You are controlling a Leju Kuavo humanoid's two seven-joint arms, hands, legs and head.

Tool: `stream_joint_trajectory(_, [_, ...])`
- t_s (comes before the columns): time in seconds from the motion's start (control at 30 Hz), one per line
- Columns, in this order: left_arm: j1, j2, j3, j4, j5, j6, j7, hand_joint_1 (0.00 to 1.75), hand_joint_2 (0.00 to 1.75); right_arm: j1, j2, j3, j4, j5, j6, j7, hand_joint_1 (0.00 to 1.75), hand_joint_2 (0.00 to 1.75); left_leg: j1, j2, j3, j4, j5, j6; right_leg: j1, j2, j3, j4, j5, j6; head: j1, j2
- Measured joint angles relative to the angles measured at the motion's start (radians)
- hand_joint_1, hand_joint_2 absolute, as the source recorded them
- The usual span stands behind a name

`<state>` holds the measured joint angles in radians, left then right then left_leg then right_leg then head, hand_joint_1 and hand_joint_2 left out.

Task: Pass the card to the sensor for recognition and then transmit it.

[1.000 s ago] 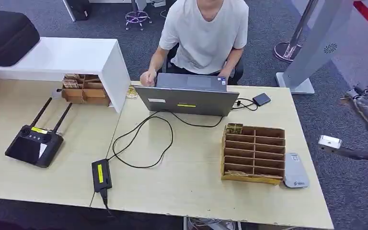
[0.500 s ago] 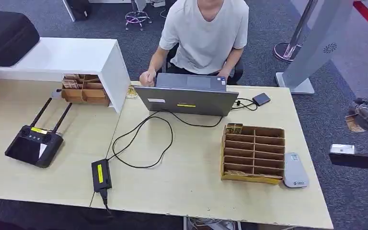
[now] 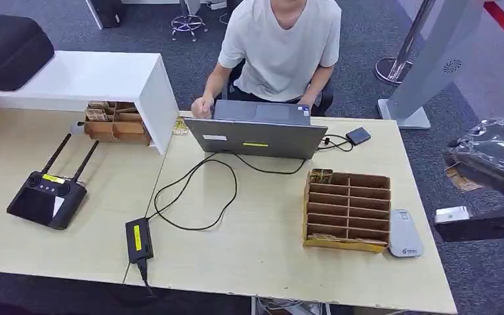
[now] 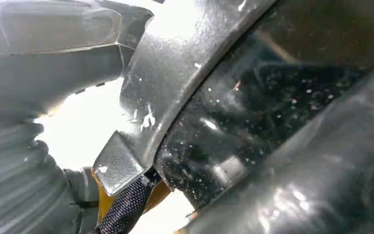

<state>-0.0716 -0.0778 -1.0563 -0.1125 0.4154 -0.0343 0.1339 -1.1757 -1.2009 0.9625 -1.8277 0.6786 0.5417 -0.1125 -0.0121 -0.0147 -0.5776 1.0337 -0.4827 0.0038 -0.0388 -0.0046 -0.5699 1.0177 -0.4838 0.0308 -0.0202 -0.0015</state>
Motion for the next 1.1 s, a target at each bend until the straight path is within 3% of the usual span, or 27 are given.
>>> stream_joint_trajectory(0.1, [0.000, 0.000, 0.000, 0.000, 0.002, 0.000, 0.000, 0.00, 1.75, -0.044, 0.000, 0.045, -0.002, -0.050, 0.019, 0.011, 1.75, 1.75, 0.000, 0.000, 0.000, 0.000, 0.000, 0.000, 0.000, 0.000, 0.000, 0.000, 0.000, 0.000, 0.000, 0.000])
stream_joint_trajectory(0.27, [0.000, 0.000, 0.000, 0.000, 0.008, 0.000, 0.000, 0.00, 1.75, -0.154, 0.005, 0.213, -0.004, -0.198, 0.032, 0.077, 1.75, 1.75, 0.000, 0.000, 0.000, 0.000, 0.000, 0.000, 0.000, 0.000, 0.000, 0.000, 0.000, 0.000, 0.000, 0.000])
stream_joint_trajectory(0.43, [0.000, 0.000, 0.000, 0.000, 0.010, -0.001, 0.000, 0.00, 1.75, -0.183, 0.021, 0.381, 0.009, -0.204, -0.046, 0.099, 1.75, 1.75, 0.000, 0.000, 0.000, 0.000, 0.000, 0.000, 0.000, 0.000, 0.000, 0.000, 0.000, 0.000, 0.000, 0.000])
stream_joint_trajectory(0.57, [0.000, 0.000, 0.000, 0.000, 0.009, -0.002, 0.000, 0.00, 1.75, -0.167, 0.034, 0.465, 0.044, -0.169, -0.097, 0.104, 1.75, 1.75, 0.000, 0.000, 0.000, 0.000, 0.000, 0.000, 0.000, 0.000, 0.000, 0.000, 0.000, 0.000, 0.000, 0.000])
stream_joint_trajectory(0.8, [0.000, 0.000, 0.000, 0.000, 0.009, -0.002, 0.002, 0.00, 1.75, -0.056, 0.037, 0.516, 0.145, -0.142, -0.190, 0.110, 1.75, 1.75, 0.000, 0.000, 0.000, 0.000, 0.000, 0.000, 0.000, 0.000, 0.000, 0.000, 0.000, 0.000, 0.000, 0.000])
stream_joint_trajectory(1.1, [0.000, 0.000, 0.000, 0.000, 0.009, -0.002, 0.004, 0.00, 1.75, 0.103, 0.034, 0.518, 0.255, -0.128, -0.270, 0.131, 1.75, 1.75, 0.000, 0.000, 0.000, 0.000, 0.000, 0.000, 0.000, -0.001, 0.000, 0.000, 0.000, 0.000, 0.000, 0.000])
